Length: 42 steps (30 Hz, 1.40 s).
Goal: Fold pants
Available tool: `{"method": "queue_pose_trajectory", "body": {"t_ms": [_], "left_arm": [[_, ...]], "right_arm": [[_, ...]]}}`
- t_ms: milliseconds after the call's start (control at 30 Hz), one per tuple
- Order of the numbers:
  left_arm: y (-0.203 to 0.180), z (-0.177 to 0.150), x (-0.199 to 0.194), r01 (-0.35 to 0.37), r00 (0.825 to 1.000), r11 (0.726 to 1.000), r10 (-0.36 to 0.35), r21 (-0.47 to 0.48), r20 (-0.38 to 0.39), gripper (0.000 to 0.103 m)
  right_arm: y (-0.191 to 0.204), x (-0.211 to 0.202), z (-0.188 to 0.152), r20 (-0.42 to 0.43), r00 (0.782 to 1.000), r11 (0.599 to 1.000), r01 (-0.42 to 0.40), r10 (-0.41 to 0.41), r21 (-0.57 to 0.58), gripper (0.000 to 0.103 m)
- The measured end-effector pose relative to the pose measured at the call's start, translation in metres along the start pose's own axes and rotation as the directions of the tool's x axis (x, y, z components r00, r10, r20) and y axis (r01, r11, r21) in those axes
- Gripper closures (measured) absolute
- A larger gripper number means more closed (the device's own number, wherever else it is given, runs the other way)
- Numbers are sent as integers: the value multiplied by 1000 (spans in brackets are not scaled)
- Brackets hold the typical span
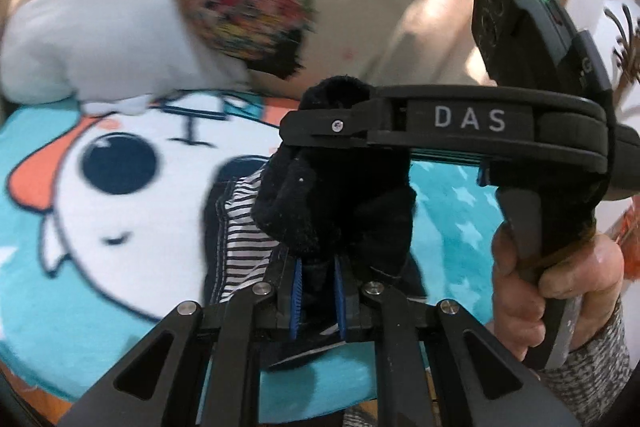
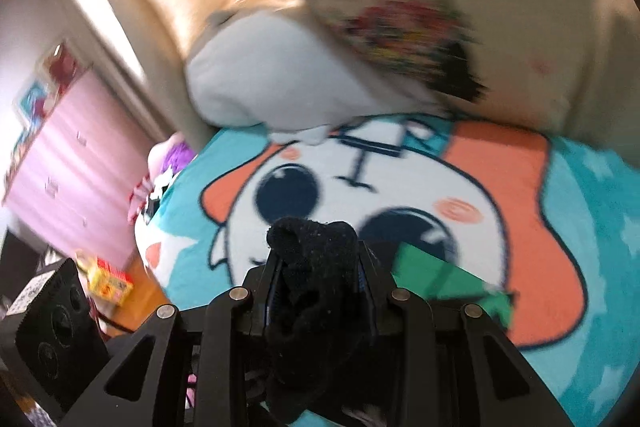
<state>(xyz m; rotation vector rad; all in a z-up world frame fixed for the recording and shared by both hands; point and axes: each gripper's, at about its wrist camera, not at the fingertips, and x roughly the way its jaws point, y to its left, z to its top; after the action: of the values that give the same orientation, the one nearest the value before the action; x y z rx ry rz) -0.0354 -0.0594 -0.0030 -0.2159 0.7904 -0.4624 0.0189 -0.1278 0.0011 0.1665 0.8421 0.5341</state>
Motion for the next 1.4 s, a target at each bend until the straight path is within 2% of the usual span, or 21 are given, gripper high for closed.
{"method": "queue_pose_trajectory", "body": {"t_ms": [200,300,333,400,467,567,667,733,800,867,933,1067,1167,1267,1300,1333,1400], "left_arm": [[-25,-2,33,26,998,999,-24,34,-62,90],[-28,-10,29,42,995,998,-39,38,-90,82],[-24,-13,24,63,993,997,-59,34,-104,79],[-20,-19,12,80,991,996,-76,33,-112,76],[-11,-20,-1,61,994,998,-57,34,-92,68],[4,-12,-9,3,999,1000,-3,4,-55,68],[15,-5,-1,-2,999,999,-1,-52,-53,68],[11,-7,10,-2,998,999,-1,-45,-70,68],[-1,-17,21,-4,995,1000,2,-14,-104,68],[-10,-25,31,-8,992,1000,11,21,-125,67],[-16,-32,36,-41,992,997,48,64,-114,66],[-12,-34,36,-23,993,998,29,56,-114,64],[-9,-33,35,-2,993,999,8,48,-122,64],[-7,-29,23,22,993,999,-17,46,-119,64],[-4,-28,18,23,994,999,-18,39,-111,64],[1,-26,10,16,995,1000,-14,25,-96,63],[13,-23,-4,-5,998,1000,5,-6,-62,58]], "right_arm": [[-69,-18,-26,36,999,988,-9,4,151,68],[-97,-19,-41,56,998,978,5,-17,209,53],[-106,-20,-44,54,997,972,37,-51,232,41],[-122,-25,-47,46,994,960,85,-100,266,37],[-134,-46,-49,97,989,953,83,-115,293,37],[-133,-73,-46,177,978,955,53,-109,291,37],[-115,-86,-41,254,966,952,-128,55,279,36],[-100,-79,-36,261,943,921,-276,206,273,36],[-89,-64,-32,241,919,882,-375,313,284,36],[-82,-43,-33,213,896,837,-442,390,323,36],[-85,-27,-42,192,893,812,-450,407,372,36],[-112,-17,-75,206,916,796,-401,344,455,36],[-131,-21,-97,223,935,810,-351,275,471,37],[-145,-34,-105,262,931,806,-353,254,476,36],[-148,-42,-108,273,936,818,-331,221,471,35],[-150,-48,-110,277,944,835,-296,180,465,28],[-150,-60,-115,297,950,861,-232,99,452,26]]}}
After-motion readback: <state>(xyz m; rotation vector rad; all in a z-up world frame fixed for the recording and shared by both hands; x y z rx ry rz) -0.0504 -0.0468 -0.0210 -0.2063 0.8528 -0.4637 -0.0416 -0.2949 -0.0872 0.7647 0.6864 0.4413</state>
